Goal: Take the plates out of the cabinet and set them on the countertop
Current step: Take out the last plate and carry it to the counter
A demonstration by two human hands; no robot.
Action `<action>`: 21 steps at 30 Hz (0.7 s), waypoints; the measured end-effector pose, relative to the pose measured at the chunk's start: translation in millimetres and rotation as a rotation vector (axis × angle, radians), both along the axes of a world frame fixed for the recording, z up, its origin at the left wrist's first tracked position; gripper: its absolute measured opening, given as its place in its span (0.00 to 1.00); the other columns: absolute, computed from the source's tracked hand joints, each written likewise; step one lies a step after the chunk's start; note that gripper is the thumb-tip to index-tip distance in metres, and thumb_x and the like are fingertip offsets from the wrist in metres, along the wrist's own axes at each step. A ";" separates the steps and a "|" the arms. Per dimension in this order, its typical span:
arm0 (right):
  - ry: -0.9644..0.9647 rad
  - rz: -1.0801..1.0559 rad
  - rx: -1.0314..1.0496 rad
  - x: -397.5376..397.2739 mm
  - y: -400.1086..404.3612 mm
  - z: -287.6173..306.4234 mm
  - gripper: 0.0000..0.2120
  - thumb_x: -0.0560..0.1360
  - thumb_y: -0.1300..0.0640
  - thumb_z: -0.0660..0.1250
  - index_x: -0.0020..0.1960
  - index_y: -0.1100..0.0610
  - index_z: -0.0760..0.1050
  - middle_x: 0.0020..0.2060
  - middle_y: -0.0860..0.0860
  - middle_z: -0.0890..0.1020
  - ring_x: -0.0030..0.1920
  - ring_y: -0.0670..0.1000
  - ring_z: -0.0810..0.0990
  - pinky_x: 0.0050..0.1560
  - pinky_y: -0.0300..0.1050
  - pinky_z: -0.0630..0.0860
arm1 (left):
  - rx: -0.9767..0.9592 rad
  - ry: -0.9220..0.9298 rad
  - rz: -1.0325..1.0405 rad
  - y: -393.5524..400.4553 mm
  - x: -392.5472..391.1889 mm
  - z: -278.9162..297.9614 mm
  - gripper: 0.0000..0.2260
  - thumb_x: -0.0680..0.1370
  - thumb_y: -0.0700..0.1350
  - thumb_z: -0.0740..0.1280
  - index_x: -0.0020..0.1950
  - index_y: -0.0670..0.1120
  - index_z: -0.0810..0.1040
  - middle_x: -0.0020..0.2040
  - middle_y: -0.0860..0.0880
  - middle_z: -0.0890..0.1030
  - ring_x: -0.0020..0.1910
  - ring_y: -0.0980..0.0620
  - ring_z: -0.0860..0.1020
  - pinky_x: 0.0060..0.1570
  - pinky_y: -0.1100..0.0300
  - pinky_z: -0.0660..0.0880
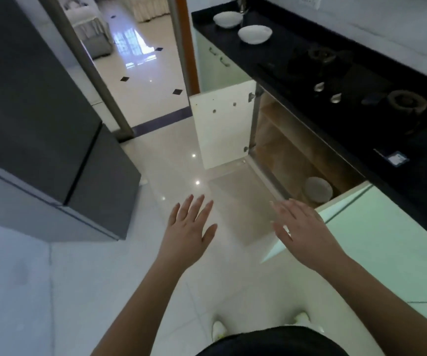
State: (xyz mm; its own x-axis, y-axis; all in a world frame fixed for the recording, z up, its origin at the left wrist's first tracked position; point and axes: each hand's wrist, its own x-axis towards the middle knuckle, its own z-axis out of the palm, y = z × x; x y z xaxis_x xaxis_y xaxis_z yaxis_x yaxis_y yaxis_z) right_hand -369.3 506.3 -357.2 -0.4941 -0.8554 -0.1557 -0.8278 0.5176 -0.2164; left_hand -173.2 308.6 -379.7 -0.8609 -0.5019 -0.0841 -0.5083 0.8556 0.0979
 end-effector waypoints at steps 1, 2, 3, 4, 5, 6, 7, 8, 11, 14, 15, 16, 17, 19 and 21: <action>0.005 0.032 0.004 11.5 -15.1 1.2 0.27 0.82 0.43 0.45 0.76 0.53 0.60 0.74 0.52 0.66 0.74 0.54 0.62 0.73 0.52 0.56 | 0.003 -0.006 0.017 -7.5 14.7 0.5 0.30 0.81 0.63 0.39 0.81 0.54 0.51 0.81 0.51 0.51 0.80 0.49 0.43 0.77 0.48 0.41; 0.006 0.053 0.014 22.0 -28.2 1.8 0.27 0.82 0.43 0.46 0.77 0.53 0.59 0.75 0.52 0.65 0.74 0.54 0.61 0.74 0.52 0.54 | 0.003 -0.003 0.036 -14.6 27.5 0.6 0.30 0.81 0.63 0.39 0.81 0.54 0.51 0.81 0.51 0.51 0.79 0.49 0.42 0.77 0.48 0.40; 0.006 0.070 0.024 30.5 -39.9 2.0 0.27 0.82 0.42 0.46 0.77 0.51 0.57 0.76 0.51 0.63 0.75 0.53 0.59 0.75 0.52 0.52 | 0.000 0.006 0.056 -21.6 38.1 0.7 0.30 0.81 0.64 0.39 0.81 0.54 0.51 0.81 0.51 0.50 0.79 0.49 0.41 0.77 0.48 0.39; 0.007 0.087 0.035 36.9 -50.1 2.1 0.27 0.82 0.42 0.45 0.78 0.50 0.55 0.76 0.49 0.61 0.76 0.52 0.57 0.76 0.52 0.51 | 0.000 0.012 0.075 -28.4 46.5 0.8 0.30 0.81 0.64 0.39 0.81 0.54 0.51 0.81 0.51 0.49 0.79 0.49 0.41 0.76 0.49 0.39; 0.008 0.105 0.044 40.9 -59.1 2.2 0.27 0.82 0.42 0.44 0.78 0.49 0.54 0.77 0.49 0.60 0.76 0.52 0.56 0.76 0.51 0.49 | 0.001 0.014 0.092 -35.2 53.0 0.6 0.30 0.81 0.64 0.38 0.81 0.55 0.50 0.81 0.51 0.49 0.79 0.49 0.40 0.76 0.48 0.38; 0.009 0.120 0.052 42.9 -66.8 1.7 0.27 0.81 0.41 0.44 0.78 0.48 0.53 0.77 0.48 0.58 0.77 0.51 0.54 0.75 0.50 0.48 | 0.000 0.013 0.107 -41.5 58.0 -0.2 0.30 0.81 0.64 0.38 0.81 0.55 0.50 0.81 0.51 0.48 0.79 0.49 0.40 0.76 0.48 0.38; 0.008 0.131 0.059 42.8 -73.3 0.8 0.27 0.81 0.41 0.43 0.78 0.48 0.52 0.78 0.48 0.58 0.77 0.51 0.54 0.75 0.50 0.47 | -0.003 0.010 0.122 -47.3 61.5 -1.2 0.30 0.81 0.64 0.38 0.81 0.55 0.50 0.81 0.51 0.48 0.79 0.49 0.39 0.76 0.48 0.38; 0.008 0.140 0.065 40.9 -78.5 -0.7 0.27 0.81 0.40 0.43 0.78 0.47 0.52 0.78 0.47 0.57 0.77 0.51 0.53 0.75 0.49 0.46 | -0.004 0.010 0.134 -52.4 63.6 -2.5 0.30 0.81 0.64 0.38 0.81 0.55 0.50 0.81 0.51 0.48 0.79 0.49 0.39 0.76 0.48 0.38; 0.017 0.145 0.078 29.2 -90.9 -6.3 0.29 0.80 0.39 0.40 0.78 0.47 0.51 0.78 0.47 0.57 0.77 0.51 0.53 0.75 0.48 0.45 | 0.004 0.010 0.156 -67.4 61.6 -7.8 0.29 0.81 0.64 0.40 0.81 0.55 0.49 0.81 0.51 0.47 0.79 0.49 0.38 0.76 0.49 0.36; 0.022 0.111 0.081 9.7 -105.3 -13.9 0.30 0.79 0.38 0.38 0.78 0.48 0.52 0.77 0.48 0.59 0.77 0.51 0.55 0.75 0.48 0.46 | 0.012 -0.004 0.144 -90.8 42.2 -13.5 0.29 0.81 0.64 0.42 0.81 0.55 0.49 0.81 0.52 0.46 0.78 0.50 0.37 0.75 0.50 0.35; 0.015 0.101 0.082 2.7 -110.0 -17.0 0.31 0.79 0.38 0.38 0.78 0.48 0.53 0.77 0.49 0.60 0.77 0.51 0.55 0.75 0.49 0.47 | 0.018 -0.017 0.130 -99.9 33.5 -15.7 0.29 0.81 0.64 0.41 0.81 0.56 0.49 0.81 0.52 0.46 0.78 0.50 0.37 0.74 0.50 0.35; 0.004 0.082 0.083 -4.9 -113.5 -21.2 0.30 0.79 0.39 0.39 0.78 0.48 0.54 0.77 0.49 0.60 0.76 0.52 0.56 0.75 0.50 0.48 | 0.019 -0.040 0.112 -108.5 23.4 -18.8 0.29 0.81 0.65 0.40 0.81 0.56 0.47 0.81 0.53 0.44 0.78 0.51 0.36 0.75 0.49 0.35; -0.005 0.055 0.082 -14.5 -117.3 -26.3 0.30 0.80 0.39 0.40 0.78 0.48 0.54 0.77 0.49 0.61 0.76 0.52 0.56 0.76 0.50 0.49 | 0.019 -0.064 0.092 -117.7 11.0 -22.8 0.30 0.80 0.65 0.38 0.81 0.56 0.46 0.81 0.53 0.43 0.77 0.51 0.35 0.75 0.49 0.35; -0.035 0.012 0.082 -34.3 -126.4 -34.5 0.28 0.81 0.41 0.43 0.78 0.48 0.54 0.77 0.49 0.61 0.76 0.52 0.56 0.76 0.50 0.50 | 0.036 -0.101 0.051 -136.4 -14.3 -27.8 0.31 0.79 0.66 0.36 0.81 0.56 0.45 0.81 0.53 0.43 0.78 0.50 0.35 0.76 0.48 0.36; -0.080 -0.028 0.067 -52.4 -136.3 -39.3 0.27 0.81 0.42 0.44 0.78 0.49 0.54 0.77 0.48 0.61 0.76 0.51 0.56 0.75 0.50 0.51 | 0.051 -0.126 0.018 -155.0 -39.9 -26.5 0.31 0.79 0.66 0.36 0.81 0.56 0.45 0.81 0.52 0.43 0.77 0.50 0.35 0.76 0.47 0.37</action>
